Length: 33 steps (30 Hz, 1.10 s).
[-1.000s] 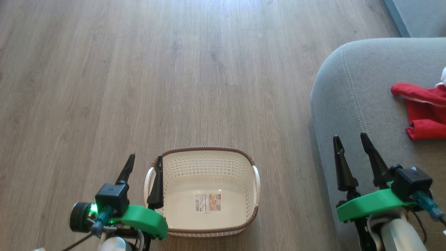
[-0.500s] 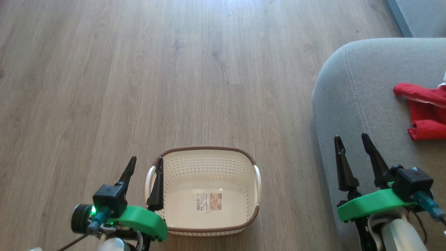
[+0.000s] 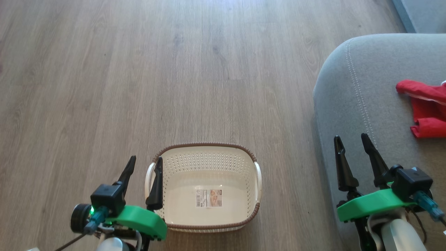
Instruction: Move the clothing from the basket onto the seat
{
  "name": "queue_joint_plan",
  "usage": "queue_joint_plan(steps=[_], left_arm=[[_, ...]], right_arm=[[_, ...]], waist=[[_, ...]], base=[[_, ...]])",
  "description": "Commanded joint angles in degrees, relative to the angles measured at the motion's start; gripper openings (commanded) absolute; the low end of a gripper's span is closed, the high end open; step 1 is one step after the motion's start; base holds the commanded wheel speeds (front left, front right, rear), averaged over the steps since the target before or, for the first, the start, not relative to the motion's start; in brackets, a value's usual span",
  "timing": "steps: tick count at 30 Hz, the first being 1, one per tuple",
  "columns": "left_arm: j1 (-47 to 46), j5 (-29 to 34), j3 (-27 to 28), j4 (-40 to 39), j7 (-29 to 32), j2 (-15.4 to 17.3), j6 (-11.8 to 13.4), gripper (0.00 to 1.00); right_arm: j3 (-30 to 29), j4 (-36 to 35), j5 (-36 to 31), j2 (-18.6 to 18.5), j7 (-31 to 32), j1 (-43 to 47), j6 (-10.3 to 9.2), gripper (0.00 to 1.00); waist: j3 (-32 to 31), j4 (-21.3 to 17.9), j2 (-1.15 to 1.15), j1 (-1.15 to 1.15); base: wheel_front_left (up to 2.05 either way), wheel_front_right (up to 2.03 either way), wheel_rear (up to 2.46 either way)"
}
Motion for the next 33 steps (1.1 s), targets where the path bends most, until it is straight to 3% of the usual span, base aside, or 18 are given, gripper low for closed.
queue_joint_plan(steps=[1, 3, 4, 8, 33], left_arm=[[-1.5, -0.8, 2.4, -2.0, -0.3, -0.1, -0.1, 1.00], [-1.6, -1.1, 2.7, -2.5, -0.3, -0.1, -0.1, 1.00], [-1.6, -1.2, 2.8, -2.7, -0.3, -0.1, -0.2, 0.00], [0.6, -1.2, -0.1, 2.1, 0.1, 0.0, -0.1, 0.00], [-0.5, -16.9, 2.5, 2.6, 3.6, 0.5, -2.0, 0.00]], right_arm=[[1.4, -1.7, 0.3, 0.4, -0.4, -1.2, -0.01, 1.00], [1.4, -1.8, 0.2, 0.4, -0.4, -1.3, -0.01, 1.00], [1.6, -1.9, 0.1, 0.4, -0.4, -1.4, -0.01, 0.00], [0.3, 2.6, 0.3, 0.0, 0.1, 0.5, 0.00, 0.00], [-0.3, 3.2, 16.1, -0.5, 3.4, -0.5, 0.00, 0.00]], waist=[[0.2, 0.0, 0.00, 0.00], [0.4, 0.0, 0.00, 0.00], [0.5, 0.1, 0.00, 0.00], [0.5, 0.0, 0.00, 0.01], [0.0, -0.2, 0.00, 0.01]], base=[[0.00, 0.00, 0.00], [0.00, 0.00, 0.00], [0.00, 0.00, 0.00], [0.00, 0.00, 0.00], [0.00, 0.00, 0.00]])
